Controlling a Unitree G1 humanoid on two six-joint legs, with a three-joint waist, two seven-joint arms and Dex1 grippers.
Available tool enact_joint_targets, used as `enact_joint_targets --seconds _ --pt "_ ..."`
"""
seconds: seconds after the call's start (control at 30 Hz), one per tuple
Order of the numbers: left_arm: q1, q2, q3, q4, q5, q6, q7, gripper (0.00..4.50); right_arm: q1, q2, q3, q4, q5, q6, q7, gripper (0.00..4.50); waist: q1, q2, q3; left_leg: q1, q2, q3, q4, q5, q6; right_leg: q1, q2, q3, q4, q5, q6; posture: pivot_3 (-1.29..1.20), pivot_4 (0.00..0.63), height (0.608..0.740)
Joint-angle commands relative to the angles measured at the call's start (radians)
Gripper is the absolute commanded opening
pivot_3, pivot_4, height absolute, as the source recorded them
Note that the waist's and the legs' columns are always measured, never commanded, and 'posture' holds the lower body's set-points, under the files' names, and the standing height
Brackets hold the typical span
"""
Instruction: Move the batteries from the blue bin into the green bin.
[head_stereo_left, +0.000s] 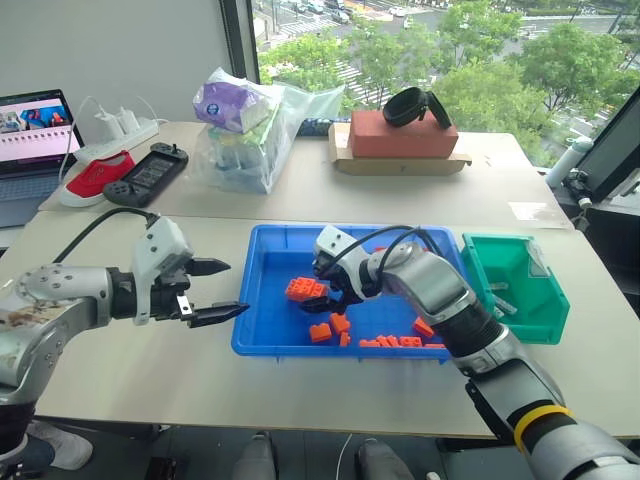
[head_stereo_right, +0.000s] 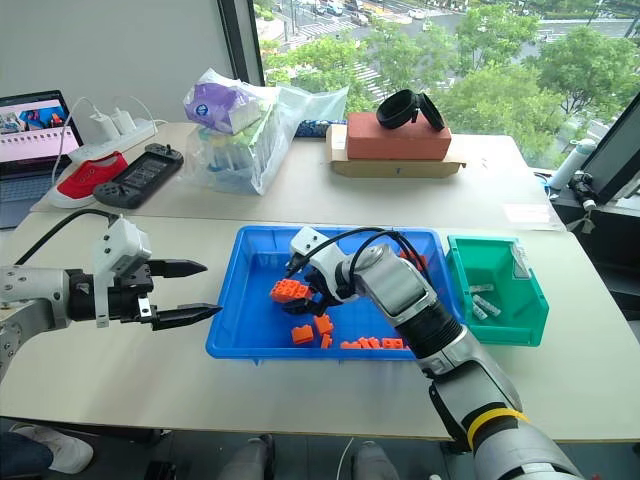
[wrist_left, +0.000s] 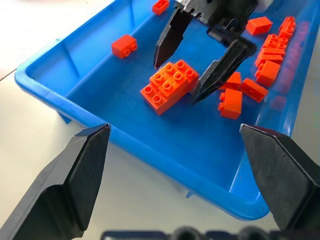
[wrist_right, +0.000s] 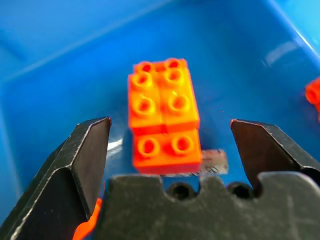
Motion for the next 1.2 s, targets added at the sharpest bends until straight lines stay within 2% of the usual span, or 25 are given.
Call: enact_joint_targets --seconds 0.03,0.07,0.17,0.23,0.37,0.6,0.67,0.7,0.77,0.83,0.87,0.9,1.0,1.2 --pt "-0.044 -0.002 -0.006 -0.022 -0.007 -0.008 0.008 4.50 0.003 0.016 -0.018 -0.006 -0.007 -0.041 -0.016 3.32 -0.002 0.000 0.000 0.000 0.000 0.000 0.000 0.000 0.000 0.000 0.000 0.000 0.000 0.000 0.000 0.00 0.150 0.740" --pt "-0.052 -0.004 -0.008 -0.018 -0.006 -0.008 0.010 4.50 0.004 0.016 -0.025 -0.005 -0.006 -0.043 -0.019 3.12 -0.002 0.000 0.000 0.000 0.000 0.000 0.000 0.000 0.000 0.000 0.000 0.000 0.000 0.000 0.000 0.00 0.150 0.740" --pt "-0.063 -0.009 -0.017 -0.012 -0.002 -0.009 0.011 4.50 -0.018 0.012 -0.086 0.001 0.013 -0.036 -0.030 1.97 0.000 0.000 0.000 0.000 0.000 0.000 0.000 0.000 0.000 0.000 0.000 0.000 0.000 0.000 0.000 0.00 0.150 0.740" --pt "-0.065 -0.011 -0.022 -0.009 0.002 -0.013 0.011 4.50 -0.030 0.005 -0.113 0.007 0.020 -0.031 -0.033 1.48 0.000 0.000 0.000 0.000 0.000 0.000 0.000 0.000 0.000 0.000 0.000 0.000 0.000 0.000 0.000 0.00 0.150 0.740" --pt "-0.082 -0.015 -0.030 0.008 0.011 -0.023 0.014 4.50 -0.054 -0.024 -0.162 0.067 0.013 -0.038 -0.043 1.48 0.000 0.000 0.000 0.000 0.000 0.000 0.000 0.000 0.000 0.000 0.000 0.000 0.000 0.000 0.000 0.00 0.150 0.740" --pt "-0.092 -0.021 -0.043 0.021 0.023 -0.037 0.010 4.50 -0.058 -0.097 -0.118 0.189 -0.076 -0.093 -0.061 1.48 -0.003 0.000 0.000 0.000 0.000 0.000 0.000 0.000 0.000 0.000 0.000 0.000 0.000 0.000 0.000 0.00 0.150 0.740" --pt "-0.093 -0.023 -0.043 0.022 0.025 -0.038 0.009 4.50 -0.057 -0.104 -0.115 0.188 -0.080 -0.098 -0.052 2.49 -0.004 0.000 0.000 0.000 0.000 0.000 0.000 0.000 0.000 -0.001 0.000 0.000 0.000 0.000 0.000 0.00 0.150 0.740" --pt "-0.094 -0.023 -0.043 0.022 0.027 -0.039 0.010 4.50 -0.055 -0.110 -0.115 0.173 -0.075 -0.095 -0.036 2.63 -0.003 0.000 0.000 0.000 0.000 0.000 0.000 0.000 0.000 -0.001 0.000 0.000 0.000 0.000 0.000 0.00 0.150 0.740" --pt "-0.091 -0.023 -0.042 0.023 0.030 -0.041 0.009 4.50 -0.053 -0.125 -0.113 0.132 -0.063 -0.085 0.001 3.22 -0.002 0.000 0.000 0.000 0.000 0.000 0.000 0.000 0.000 0.000 0.000 0.000 0.000 0.000 0.000 0.00 0.150 0.740" --pt "-0.088 -0.024 -0.039 0.022 0.031 -0.040 0.008 4.50 -0.056 -0.138 -0.117 0.102 -0.054 -0.076 0.025 4.10 -0.002 0.000 0.000 0.000 0.000 0.000 -0.001 0.000 0.000 -0.001 0.000 0.000 0.000 0.000 0.000 0.00 0.150 0.740" --pt "-0.086 -0.024 -0.037 0.022 0.031 -0.039 0.008 4.50 -0.061 -0.146 -0.122 0.091 -0.052 -0.077 0.035 4.33 -0.002 0.000 0.000 0.000 0.000 0.000 -0.001 0.000 0.000 -0.001 0.000 0.000 0.000 0.000 0.000 0.00 0.150 0.740" --pt "-0.085 -0.024 -0.036 0.022 0.032 -0.039 0.008 4.50 -0.066 -0.153 -0.127 0.083 -0.052 -0.084 0.043 4.48 -0.002 0.000 0.000 0.000 0.000 0.000 -0.001 0.000 0.000 -0.001 0.000 0.000 0.000 0.000 0.000 0.00 0.150 0.740" --pt "-0.082 -0.024 -0.033 0.023 0.032 -0.042 0.007 4.50 -0.084 -0.148 -0.172 0.062 -0.012 -0.083 0.080 4.48 -0.002 0.000 0.000 0.000 0.000 0.000 -0.001 0.000 0.000 -0.001 0.000 0.000 0.000 0.000 0.000 0.00 0.150 0.740" --pt "-0.081 -0.028 -0.037 0.026 0.033 -0.051 0.010 4.50 -0.042 -0.164 -0.090 -0.126 0.040 -0.095 0.198 4.48 -0.003 0.000 0.000 0.000 0.000 0.000 -0.001 0.000 0.000 -0.001 0.000 0.000 0.000 0.000 0.000 0.00 0.150 0.740"
